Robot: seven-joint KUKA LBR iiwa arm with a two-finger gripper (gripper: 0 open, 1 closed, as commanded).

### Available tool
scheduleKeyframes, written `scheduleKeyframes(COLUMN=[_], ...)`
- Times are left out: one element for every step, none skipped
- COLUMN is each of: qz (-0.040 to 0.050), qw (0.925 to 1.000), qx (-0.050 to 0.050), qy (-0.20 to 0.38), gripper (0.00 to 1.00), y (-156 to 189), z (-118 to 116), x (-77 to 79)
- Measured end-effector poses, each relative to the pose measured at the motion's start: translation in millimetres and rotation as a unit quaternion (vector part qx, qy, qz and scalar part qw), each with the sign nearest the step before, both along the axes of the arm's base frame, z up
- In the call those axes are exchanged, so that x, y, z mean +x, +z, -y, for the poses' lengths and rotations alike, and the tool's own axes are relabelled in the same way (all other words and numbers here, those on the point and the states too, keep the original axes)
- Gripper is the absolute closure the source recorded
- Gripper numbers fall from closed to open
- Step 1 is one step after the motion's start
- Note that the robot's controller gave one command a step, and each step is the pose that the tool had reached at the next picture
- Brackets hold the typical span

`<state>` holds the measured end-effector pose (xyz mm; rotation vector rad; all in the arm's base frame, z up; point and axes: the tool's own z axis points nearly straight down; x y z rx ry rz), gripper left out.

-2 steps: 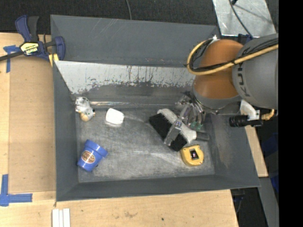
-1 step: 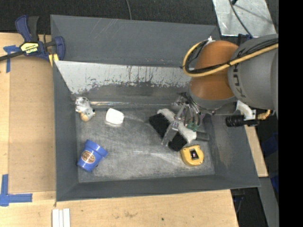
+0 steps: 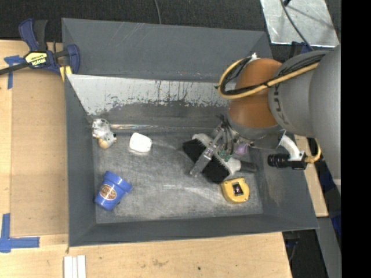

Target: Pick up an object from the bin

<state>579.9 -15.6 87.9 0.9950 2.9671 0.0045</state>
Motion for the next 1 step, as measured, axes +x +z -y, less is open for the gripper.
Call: scheduleKeyframes(qz=[-0.0003], qw=[0.9931], qx=[0.002], qy=[-0.118], gripper=[1.00], y=[-13.0], z=[0.6], x=[4.7])
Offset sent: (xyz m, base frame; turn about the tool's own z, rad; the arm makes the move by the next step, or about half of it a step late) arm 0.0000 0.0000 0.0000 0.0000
